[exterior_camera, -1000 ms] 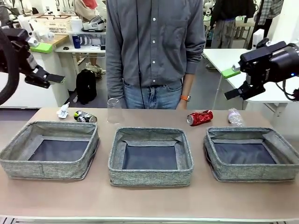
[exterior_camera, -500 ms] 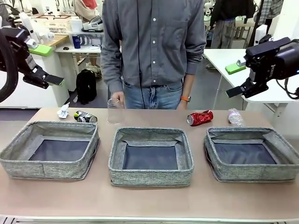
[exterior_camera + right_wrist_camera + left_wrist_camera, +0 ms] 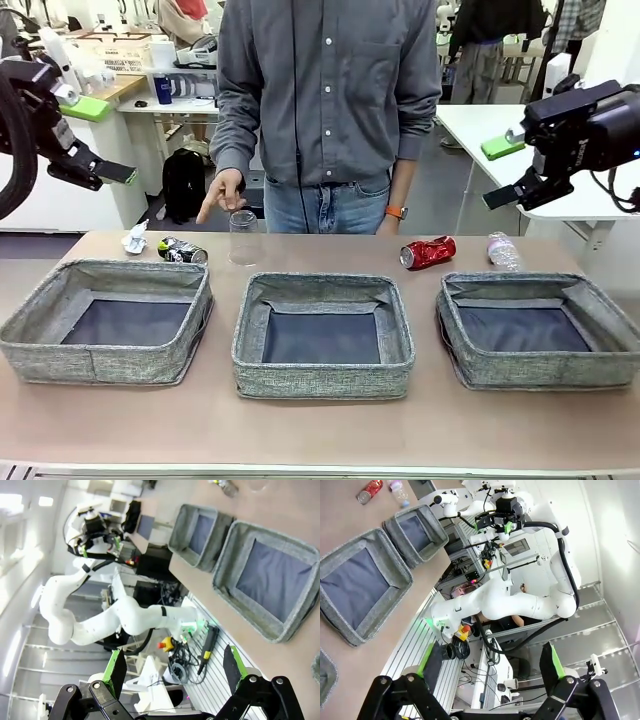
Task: Sort the waste into the appropriate baskets.
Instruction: Pick up the waste item pointed out by the person.
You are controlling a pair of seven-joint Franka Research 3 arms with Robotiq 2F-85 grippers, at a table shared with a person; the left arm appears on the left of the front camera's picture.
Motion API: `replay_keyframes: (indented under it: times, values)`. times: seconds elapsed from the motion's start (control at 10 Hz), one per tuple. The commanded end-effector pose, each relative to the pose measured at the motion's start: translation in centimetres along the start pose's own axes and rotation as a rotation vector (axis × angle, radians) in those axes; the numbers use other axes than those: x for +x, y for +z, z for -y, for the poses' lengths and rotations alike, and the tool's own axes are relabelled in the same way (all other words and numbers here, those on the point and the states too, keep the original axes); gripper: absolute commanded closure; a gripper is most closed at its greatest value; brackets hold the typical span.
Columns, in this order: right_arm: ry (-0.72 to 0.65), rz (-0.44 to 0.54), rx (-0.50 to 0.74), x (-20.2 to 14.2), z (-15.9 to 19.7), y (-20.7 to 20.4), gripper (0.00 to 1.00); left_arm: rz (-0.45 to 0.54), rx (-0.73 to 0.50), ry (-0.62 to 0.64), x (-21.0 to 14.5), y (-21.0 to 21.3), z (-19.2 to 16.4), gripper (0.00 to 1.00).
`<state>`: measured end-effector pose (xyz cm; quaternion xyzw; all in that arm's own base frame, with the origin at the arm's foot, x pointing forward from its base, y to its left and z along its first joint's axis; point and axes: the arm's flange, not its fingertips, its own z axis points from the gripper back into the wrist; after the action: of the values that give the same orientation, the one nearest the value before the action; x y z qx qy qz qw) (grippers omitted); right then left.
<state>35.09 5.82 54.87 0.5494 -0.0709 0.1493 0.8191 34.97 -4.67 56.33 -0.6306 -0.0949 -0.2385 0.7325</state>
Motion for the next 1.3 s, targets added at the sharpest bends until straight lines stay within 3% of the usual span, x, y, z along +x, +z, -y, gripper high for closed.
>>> replay_keyframes:
  times: [0.0, 0.9, 1.0, 1.2]
  values:
    - [0.03, 0.007, 0.025, 0.4, -0.1, 0.0, 0.0, -0.014, -0.004, -0.027, 0.0, 0.1, 0.0, 0.0]
    - [0.03, 0.007, 0.025, 0.4, -0.1, 0.0, 0.0, -0.001, -0.001, -0.002, 0.0, 0.0, 0.0, 0.0]
    - [0.03, 0.007, 0.025, 0.4, -0.1, 0.0, 0.0, -0.066, 0.115, 0.017, 1.2, -0.6, -1.4, 0.0]
    - [0.03, 0.007, 0.025, 0.4, -0.1, 0.0, 0.0, -0.08, 0.269, 0.119, 2.8, -2.3, -3.5, 0.0]
